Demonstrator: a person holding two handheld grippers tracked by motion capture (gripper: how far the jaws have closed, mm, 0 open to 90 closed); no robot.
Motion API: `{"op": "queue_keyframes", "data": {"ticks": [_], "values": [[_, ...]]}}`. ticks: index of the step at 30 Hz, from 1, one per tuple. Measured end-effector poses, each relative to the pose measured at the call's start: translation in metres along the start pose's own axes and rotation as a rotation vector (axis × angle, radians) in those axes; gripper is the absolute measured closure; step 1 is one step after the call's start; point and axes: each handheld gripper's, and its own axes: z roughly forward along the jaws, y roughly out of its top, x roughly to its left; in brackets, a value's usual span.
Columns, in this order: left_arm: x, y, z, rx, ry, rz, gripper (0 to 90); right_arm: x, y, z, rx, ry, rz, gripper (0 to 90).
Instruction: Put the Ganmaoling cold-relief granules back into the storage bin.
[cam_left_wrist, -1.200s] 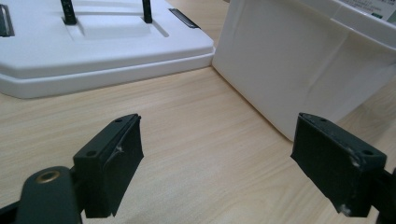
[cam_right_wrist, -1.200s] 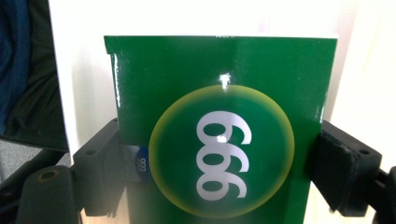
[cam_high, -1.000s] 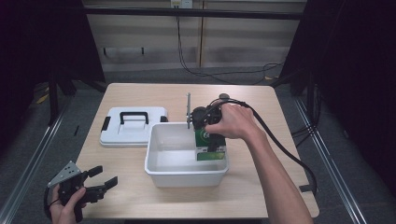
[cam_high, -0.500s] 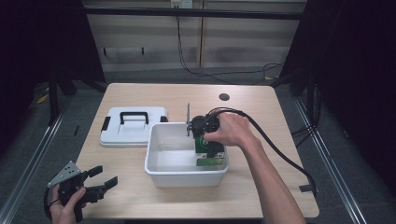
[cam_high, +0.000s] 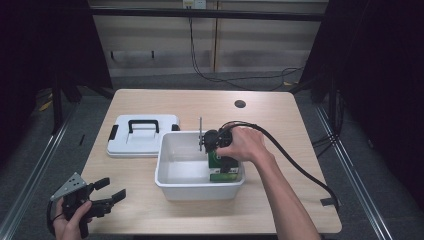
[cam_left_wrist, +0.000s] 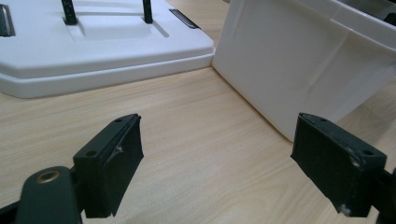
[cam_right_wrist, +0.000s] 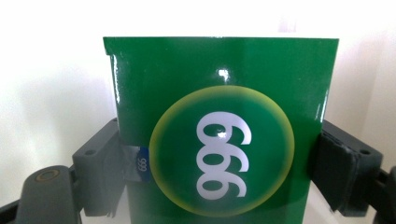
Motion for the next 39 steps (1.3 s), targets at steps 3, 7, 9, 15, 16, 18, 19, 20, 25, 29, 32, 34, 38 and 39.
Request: {"op": "queue_keyframes", "data": {"ticks": [3, 7, 9, 15, 16, 18, 19, 20, 25, 29, 32, 34, 38, 39], "values": [[0.001, 0.0, 0.0, 0.004, 0.003, 0.006, 15.9, 0.001, 0.001, 0.004, 0.018, -0.006, -0.005, 15.4], [0.001, 0.0, 0.0, 0.004, 0.004, 0.006, 15.9, 0.002, 0.0, 0.009, 0.02, 0.003, 0.005, 15.4], [0.001, 0.0, 0.0, 0.004, 0.002, 0.007, 15.9, 0.002, 0.001, 0.01, 0.028, 0.005, 0.001, 15.3], [0.0, 0.0, 0.0, 0.003, 0.001, 0.0, 15.9, 0.001, 0.002, 0.018, 0.026, 0.001, 0.002, 15.3], [0.0, 0.0, 0.0, 0.004, 0.002, 0.001, 15.9, 0.001, 0.003, 0.019, 0.033, 0.003, 0.003, 15.3], [0.001, 0.0, 0.0, 0.004, 0.001, 0.008, 15.9, 0.001, 0.003, 0.021, 0.038, 0.002, 0.005, 15.2], [0.001, 0.0, 0.0, 0.004, 0.001, 0.007, 15.9, 0.001, 0.003, 0.023, 0.032, -0.001, 0.006, 15.2], [0.001, 0.0, 0.0, 0.004, 0.001, 0.007, 15.9, 0.001, 0.003, 0.023, 0.029, -0.002, 0.008, 15.2], [0.001, 0.0, 0.0, 0.004, 0.001, 0.007, 15.9, 0.001, 0.003, 0.024, 0.026, -0.009, 0.013, 15.0], [0.0, 0.0, 0.001, 0.003, 0.002, -0.001, 15.9, 0.001, 0.003, 0.024, 0.036, -0.01, 0.015, 14.8], [0.0, 0.0, 0.001, 0.002, -0.001, -0.005, 15.9, 0.002, 0.003, 0.025, 0.037, -0.016, 0.021, 14.3], [0.0, 0.0, 0.001, 0.002, -0.002, -0.005, 15.9, 0.001, 0.003, 0.025, 0.046, -0.01, 0.025, 13.8], [0.001, 0.0, 0.001, 0.001, 0.007, -0.003, 15.9, 0.0, 0.003, 0.028, 0.043, 0.006, 0.043, 13.0], [0.001, 0.0, 0.001, 0.0, 0.004, -0.01, 15.9, 0.0, 0.003, 0.028, 0.04, 0.007, 0.044, 12.9]]}}
